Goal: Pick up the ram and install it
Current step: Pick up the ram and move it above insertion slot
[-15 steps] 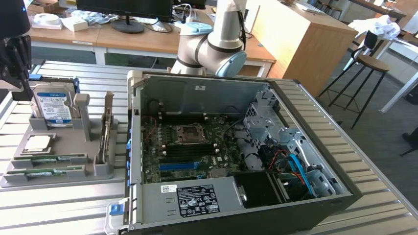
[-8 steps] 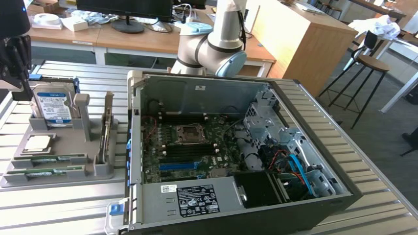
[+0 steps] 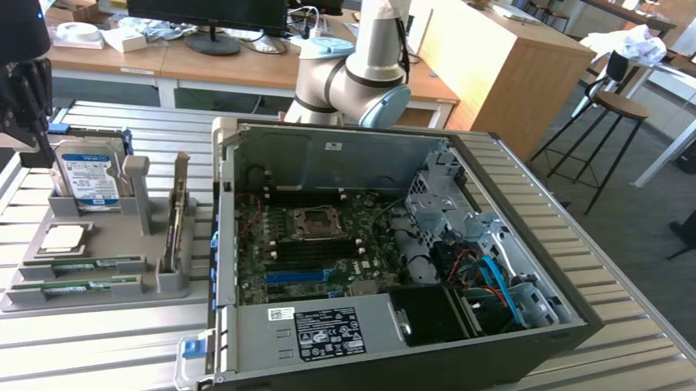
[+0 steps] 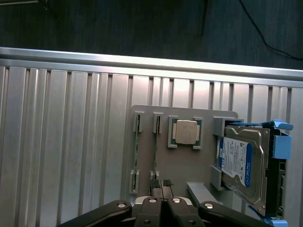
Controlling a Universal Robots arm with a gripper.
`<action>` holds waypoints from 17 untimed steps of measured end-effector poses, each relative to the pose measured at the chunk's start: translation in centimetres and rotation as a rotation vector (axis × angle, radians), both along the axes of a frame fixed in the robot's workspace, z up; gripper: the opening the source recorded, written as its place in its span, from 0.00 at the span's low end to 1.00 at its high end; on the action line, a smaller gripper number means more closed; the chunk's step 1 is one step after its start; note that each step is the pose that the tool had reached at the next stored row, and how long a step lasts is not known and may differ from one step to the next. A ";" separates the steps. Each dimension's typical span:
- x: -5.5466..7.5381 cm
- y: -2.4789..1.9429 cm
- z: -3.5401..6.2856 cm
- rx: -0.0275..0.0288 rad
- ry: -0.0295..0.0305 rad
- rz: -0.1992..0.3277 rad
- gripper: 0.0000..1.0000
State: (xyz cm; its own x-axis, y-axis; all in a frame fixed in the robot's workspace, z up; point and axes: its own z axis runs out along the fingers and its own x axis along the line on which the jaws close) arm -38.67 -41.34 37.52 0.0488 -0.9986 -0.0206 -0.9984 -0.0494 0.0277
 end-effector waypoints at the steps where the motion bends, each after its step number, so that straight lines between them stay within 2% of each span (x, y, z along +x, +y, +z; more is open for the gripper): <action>1: 0.0 0.00 0.00 0.0000 -0.0001 0.000 0.10; 3: 0.0 0.00 0.00 0.0000 0.0000 0.000 0.11; 5: 0.0 0.00 0.00 0.0000 0.0000 0.000 0.23; 6: 0.0 0.00 0.00 0.0000 0.0000 0.000 0.23; 7: 0.0 0.00 0.00 0.0000 0.0000 0.000 0.30; 17: 0.0 0.00 -0.13 0.0002 -0.0003 0.000 0.30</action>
State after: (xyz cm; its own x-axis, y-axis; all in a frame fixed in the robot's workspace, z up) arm -38.67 -41.34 37.40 0.0488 -0.9986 -0.0208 -0.9984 -0.0494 0.0274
